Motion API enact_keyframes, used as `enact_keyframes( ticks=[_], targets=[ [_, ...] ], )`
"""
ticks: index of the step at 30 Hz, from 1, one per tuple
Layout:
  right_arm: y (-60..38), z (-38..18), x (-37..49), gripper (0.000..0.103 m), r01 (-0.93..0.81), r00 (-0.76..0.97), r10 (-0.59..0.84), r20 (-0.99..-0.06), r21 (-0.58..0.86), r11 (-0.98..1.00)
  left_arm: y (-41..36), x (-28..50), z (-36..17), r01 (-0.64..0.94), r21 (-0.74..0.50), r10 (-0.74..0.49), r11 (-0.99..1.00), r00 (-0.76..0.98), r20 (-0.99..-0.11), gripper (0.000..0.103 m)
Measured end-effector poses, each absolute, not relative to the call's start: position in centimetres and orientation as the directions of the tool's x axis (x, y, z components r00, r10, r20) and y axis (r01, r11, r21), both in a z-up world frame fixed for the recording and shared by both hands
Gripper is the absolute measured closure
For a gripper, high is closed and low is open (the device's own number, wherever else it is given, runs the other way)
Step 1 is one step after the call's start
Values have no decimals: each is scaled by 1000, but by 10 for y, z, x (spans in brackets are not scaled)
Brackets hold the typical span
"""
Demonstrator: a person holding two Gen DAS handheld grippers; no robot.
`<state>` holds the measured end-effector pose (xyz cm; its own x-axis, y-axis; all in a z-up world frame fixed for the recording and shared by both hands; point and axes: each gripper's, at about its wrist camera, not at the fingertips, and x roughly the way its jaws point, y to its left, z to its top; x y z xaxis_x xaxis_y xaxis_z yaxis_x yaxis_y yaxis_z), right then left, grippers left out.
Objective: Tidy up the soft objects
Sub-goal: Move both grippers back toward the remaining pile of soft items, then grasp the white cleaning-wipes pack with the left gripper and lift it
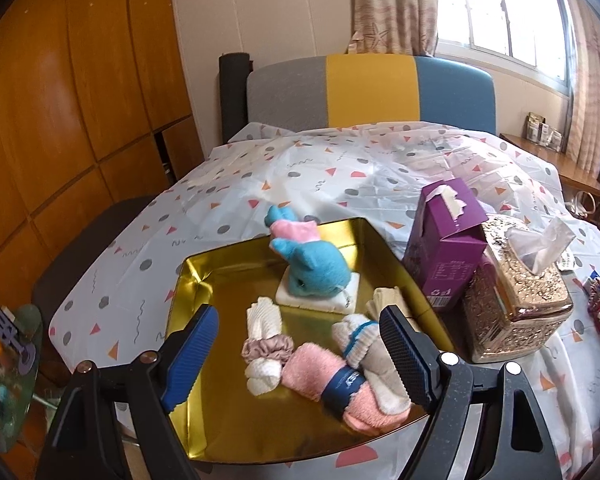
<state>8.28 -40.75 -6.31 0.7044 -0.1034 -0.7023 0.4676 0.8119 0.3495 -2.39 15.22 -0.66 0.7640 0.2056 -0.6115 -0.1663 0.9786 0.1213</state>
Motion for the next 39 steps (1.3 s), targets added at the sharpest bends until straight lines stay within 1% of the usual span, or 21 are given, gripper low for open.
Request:
enact_keyframes(
  ticks=[2, 5, 7, 12, 16, 19, 25, 34, 39],
  targets=[
    [-411, -64, 79, 54, 488, 698, -119, -706, 347, 801, 146, -22, -5, -153, 129, 199, 980, 770, -607, 20],
    [-409, -66, 79, 54, 479, 695, -83, -715, 373, 795, 138, -18, -1, -132, 133, 186, 982, 777, -602, 19],
    [-405, -68, 83, 54, 477, 684, -74, -726, 367, 799, 133, -15, 1, -120, 139, 180, 983, 781, -598, 18],
    [-404, -73, 89, 54, 467, 672, -42, -740, 379, 799, 118, -9, 9, -84, 152, 158, 985, 793, -589, 17],
    [-407, -75, 90, 54, 466, 672, -9, -741, 413, 783, 105, -6, 19, -53, 154, 133, 987, 808, -573, 17],
    [-410, -77, 89, 54, 471, 671, 7, -741, 434, 768, 93, -2, 25, -23, 163, 112, 986, 817, -565, 14],
    [-412, -77, 88, 54, 472, 676, 28, -737, 462, 751, 69, 6, 35, 37, 181, 70, 983, 832, -551, 14],
    [-414, -76, 86, 54, 471, 680, 38, -732, 475, 743, 23, 24, 53, 158, 203, -26, 966, 846, -532, 14],
    [-420, -78, 83, 54, 499, 677, 23, -736, 481, 721, -14, 36, 64, 257, 158, -132, 953, 826, -548, 14]
  ],
)
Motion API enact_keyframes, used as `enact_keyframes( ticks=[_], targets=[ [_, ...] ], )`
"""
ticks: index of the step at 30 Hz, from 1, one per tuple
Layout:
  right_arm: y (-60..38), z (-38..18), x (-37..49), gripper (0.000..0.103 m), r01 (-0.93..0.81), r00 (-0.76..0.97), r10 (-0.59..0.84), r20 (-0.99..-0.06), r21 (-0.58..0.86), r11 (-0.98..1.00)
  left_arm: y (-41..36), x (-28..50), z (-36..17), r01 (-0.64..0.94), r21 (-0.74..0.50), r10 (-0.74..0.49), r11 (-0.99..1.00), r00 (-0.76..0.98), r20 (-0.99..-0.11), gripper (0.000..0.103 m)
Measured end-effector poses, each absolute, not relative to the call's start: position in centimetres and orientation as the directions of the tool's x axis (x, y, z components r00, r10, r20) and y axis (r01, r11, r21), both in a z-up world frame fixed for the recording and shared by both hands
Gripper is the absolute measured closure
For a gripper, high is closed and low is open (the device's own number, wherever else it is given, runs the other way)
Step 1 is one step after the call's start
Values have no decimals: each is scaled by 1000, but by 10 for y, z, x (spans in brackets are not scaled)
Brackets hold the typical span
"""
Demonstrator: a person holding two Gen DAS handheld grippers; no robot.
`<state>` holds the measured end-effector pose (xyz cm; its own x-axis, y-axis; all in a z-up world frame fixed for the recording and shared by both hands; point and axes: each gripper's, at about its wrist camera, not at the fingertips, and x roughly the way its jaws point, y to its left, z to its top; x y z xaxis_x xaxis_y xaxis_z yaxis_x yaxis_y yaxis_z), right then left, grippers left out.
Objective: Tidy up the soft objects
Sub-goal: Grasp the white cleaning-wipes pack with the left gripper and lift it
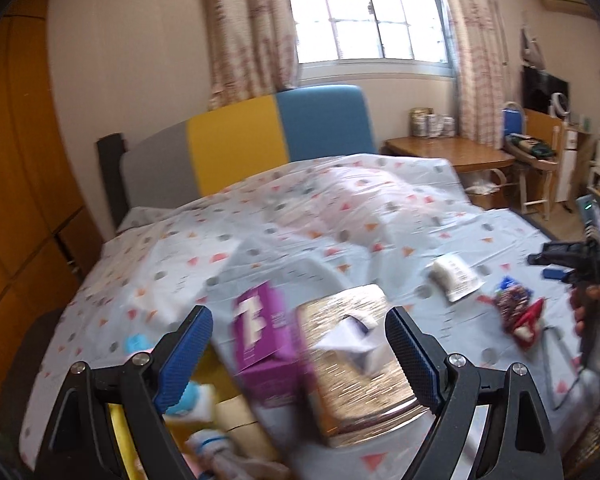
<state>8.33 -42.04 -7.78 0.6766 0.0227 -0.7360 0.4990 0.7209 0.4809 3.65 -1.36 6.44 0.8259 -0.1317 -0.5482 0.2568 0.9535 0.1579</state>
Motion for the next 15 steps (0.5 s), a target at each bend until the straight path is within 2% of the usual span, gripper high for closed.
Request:
enact_keyframes(
  ticks=[9, 15],
  targets=[
    [-445, -86, 69, 54, 586, 673, 0, -740, 532, 611, -102, 70, 64, 422, -12, -333, 906, 695, -637, 14],
    [-452, -91, 66, 54, 598, 675, 25, -738, 566, 567, -147, 100, 25, 415, -116, -354, 902, 560, -749, 14]
  ],
)
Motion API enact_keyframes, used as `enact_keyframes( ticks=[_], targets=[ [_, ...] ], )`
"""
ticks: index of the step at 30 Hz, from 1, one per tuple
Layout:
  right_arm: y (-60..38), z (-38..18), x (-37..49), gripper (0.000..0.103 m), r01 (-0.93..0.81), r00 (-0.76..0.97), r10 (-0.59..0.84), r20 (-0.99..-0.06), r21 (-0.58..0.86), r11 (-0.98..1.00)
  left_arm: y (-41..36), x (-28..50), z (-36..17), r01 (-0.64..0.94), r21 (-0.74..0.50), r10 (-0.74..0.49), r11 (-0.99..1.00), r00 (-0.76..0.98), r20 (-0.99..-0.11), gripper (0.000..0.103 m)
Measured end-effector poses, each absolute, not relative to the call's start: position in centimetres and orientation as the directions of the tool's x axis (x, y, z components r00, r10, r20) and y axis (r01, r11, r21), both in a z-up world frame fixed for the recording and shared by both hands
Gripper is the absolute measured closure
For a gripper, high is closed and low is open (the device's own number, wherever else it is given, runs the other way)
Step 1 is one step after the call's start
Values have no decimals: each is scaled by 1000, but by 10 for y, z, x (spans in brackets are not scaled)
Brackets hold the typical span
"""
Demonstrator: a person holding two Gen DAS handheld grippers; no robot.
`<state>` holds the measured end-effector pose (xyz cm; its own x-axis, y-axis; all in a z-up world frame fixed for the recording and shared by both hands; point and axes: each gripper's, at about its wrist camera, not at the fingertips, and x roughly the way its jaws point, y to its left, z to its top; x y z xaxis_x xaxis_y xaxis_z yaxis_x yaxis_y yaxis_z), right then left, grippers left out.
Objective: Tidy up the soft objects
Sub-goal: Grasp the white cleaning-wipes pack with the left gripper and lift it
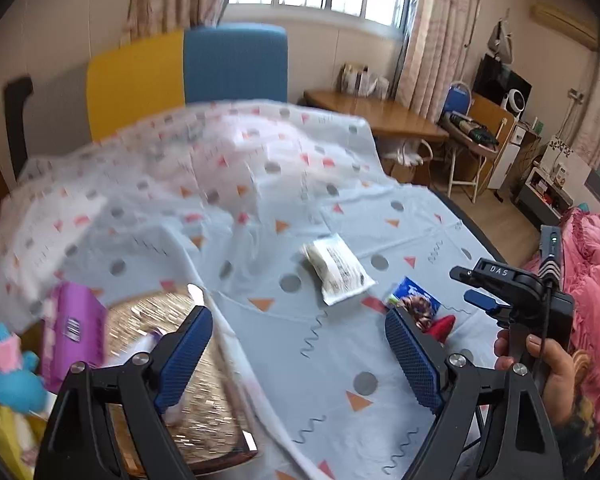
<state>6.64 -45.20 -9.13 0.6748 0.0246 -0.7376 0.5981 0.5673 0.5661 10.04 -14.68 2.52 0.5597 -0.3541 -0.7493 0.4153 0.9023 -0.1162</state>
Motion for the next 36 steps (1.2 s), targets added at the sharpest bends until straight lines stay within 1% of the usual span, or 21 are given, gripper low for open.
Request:
enact_keyframes(
  ticks=[2, 6, 10, 13, 18, 21, 24, 28, 30, 32, 36],
  targets=[
    [-452, -92, 66, 54, 595, 677, 35, -736, 575, 561, -157, 109, 10, 392, -168, -363, 904, 501, -786, 15],
    [-460, -94, 58, 54, 607, 696, 34, -717, 613, 506, -175, 121, -8, 368, -169, -339, 915, 469, -816, 15],
    [-474, -98, 43, 54, 635, 711, 15, -703, 652, 414, -184, 140, -29, 316, -214, -336, 924, 407, -849, 14],
    [-477, -104, 43, 54, 644, 707, 36, -706, 664, 379, -196, 152, -45, 292, -236, -335, 927, 357, -872, 14],
    [-470, -108, 51, 54, 623, 704, 94, -704, 676, 394, -223, 174, -68, 274, -224, -309, 935, 327, -893, 14],
    [-466, -108, 54, 54, 608, 706, 114, -699, 680, 409, -242, 188, -76, 290, -201, -292, 936, 318, -902, 13],
    [-466, -108, 55, 54, 596, 710, 131, -692, 689, 412, -254, 203, -84, 276, -206, -290, 939, 308, -906, 11],
    [-461, -108, 59, 54, 583, 707, 147, -691, 688, 432, -268, 230, -98, 252, -148, -227, 956, 319, -920, 10],
    [-459, -107, 61, 54, 578, 707, 150, -691, 687, 441, -271, 243, -104, 243, -131, -208, 961, 327, -922, 8],
    [-457, -106, 63, 54, 578, 701, 142, -699, 674, 460, -276, 255, -110, 237, -117, -191, 965, 321, -928, 8],
    [-454, -106, 68, 54, 579, 694, 140, -706, 663, 475, -282, 267, -118, 215, -144, -206, 966, 302, -931, 8]
  ],
)
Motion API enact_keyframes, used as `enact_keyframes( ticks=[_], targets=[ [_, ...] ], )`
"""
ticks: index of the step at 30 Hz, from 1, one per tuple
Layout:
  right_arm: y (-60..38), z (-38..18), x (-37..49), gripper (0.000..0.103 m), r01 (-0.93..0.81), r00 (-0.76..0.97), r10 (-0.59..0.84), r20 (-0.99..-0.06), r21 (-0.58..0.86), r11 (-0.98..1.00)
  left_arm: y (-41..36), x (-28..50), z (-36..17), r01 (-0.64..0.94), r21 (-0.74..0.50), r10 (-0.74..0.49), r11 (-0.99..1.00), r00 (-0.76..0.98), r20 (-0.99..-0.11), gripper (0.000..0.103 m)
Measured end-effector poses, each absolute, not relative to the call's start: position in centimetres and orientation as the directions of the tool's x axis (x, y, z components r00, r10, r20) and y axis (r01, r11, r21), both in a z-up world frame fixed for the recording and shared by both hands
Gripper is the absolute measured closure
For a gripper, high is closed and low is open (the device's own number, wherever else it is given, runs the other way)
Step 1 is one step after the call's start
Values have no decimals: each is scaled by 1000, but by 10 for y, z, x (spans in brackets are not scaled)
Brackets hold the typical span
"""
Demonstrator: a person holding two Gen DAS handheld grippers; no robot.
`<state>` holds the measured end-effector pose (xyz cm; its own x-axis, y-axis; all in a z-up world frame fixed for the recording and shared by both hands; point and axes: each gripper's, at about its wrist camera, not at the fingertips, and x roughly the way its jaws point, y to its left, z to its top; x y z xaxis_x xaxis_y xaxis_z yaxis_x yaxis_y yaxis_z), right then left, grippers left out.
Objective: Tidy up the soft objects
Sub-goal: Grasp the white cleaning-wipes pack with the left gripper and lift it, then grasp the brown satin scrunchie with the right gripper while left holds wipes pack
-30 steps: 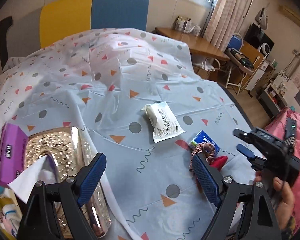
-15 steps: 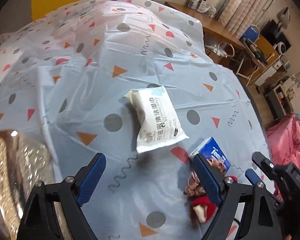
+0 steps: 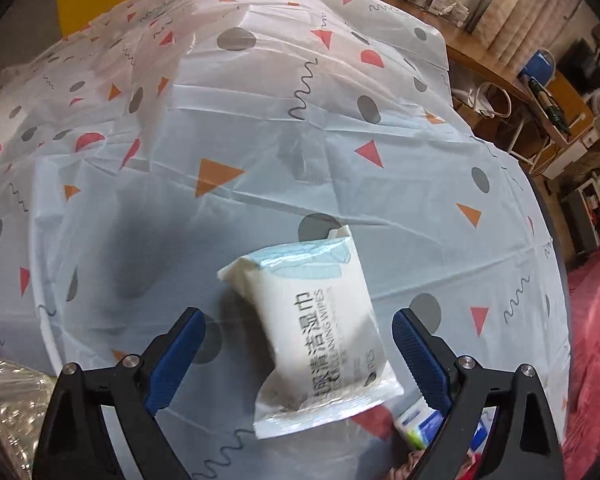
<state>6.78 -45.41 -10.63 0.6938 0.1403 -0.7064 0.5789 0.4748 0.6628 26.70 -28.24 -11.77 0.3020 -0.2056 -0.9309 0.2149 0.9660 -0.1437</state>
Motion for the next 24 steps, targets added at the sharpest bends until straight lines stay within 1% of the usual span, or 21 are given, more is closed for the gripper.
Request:
enact_keyframes(
  ticks=[3, 4, 5, 6, 7, 8, 10, 12, 13, 16, 20, 24],
  targets=[
    [-452, -108, 71, 54, 587, 680, 137, -720, 647, 486, -287, 267, -125, 233, -131, -195, 964, 279, -940, 9],
    [-452, -108, 73, 54, 587, 676, 138, -724, 642, 492, -287, 267, -130, 241, -126, -188, 962, 258, -948, 17],
    [-451, -109, 73, 54, 589, 672, 138, -727, 638, 495, -285, 267, -135, 245, -138, -196, 960, 231, -953, 22],
    [-451, -109, 74, 54, 590, 670, 139, -729, 637, 496, -281, 264, -135, 250, -127, -191, 960, 251, -949, 31],
    [-451, -109, 75, 54, 589, 669, 141, -730, 636, 499, -279, 262, -132, 260, -103, -176, 960, 276, -945, 44],
    [-450, -109, 76, 54, 585, 667, 145, -731, 635, 505, -275, 260, -131, 264, -90, -168, 960, 289, -943, 44],
    [-449, -111, 79, 54, 576, 665, 163, -729, 639, 509, -264, 255, -129, 268, -113, -191, 957, 284, -940, 47],
    [-445, -114, 85, 54, 559, 651, 197, -733, 639, 528, -257, 244, -127, 286, -74, -163, 955, 303, -939, 50],
    [-442, -115, 89, 54, 552, 642, 210, -737, 635, 541, -253, 238, -125, 290, -78, -170, 954, 308, -936, 52],
    [-430, -117, 99, 54, 521, 611, 244, -753, 615, 592, -239, 222, -117, 279, -90, -182, 956, 321, -929, 52],
    [-418, -126, 109, 54, 494, 555, 281, -783, 582, 647, -223, 195, -93, 292, -87, -204, 952, 401, -893, 52],
    [-401, -123, 119, 54, 432, 530, 247, -812, 508, 745, -206, 165, -70, 308, -82, -227, 948, 473, -851, 52]
  ],
)
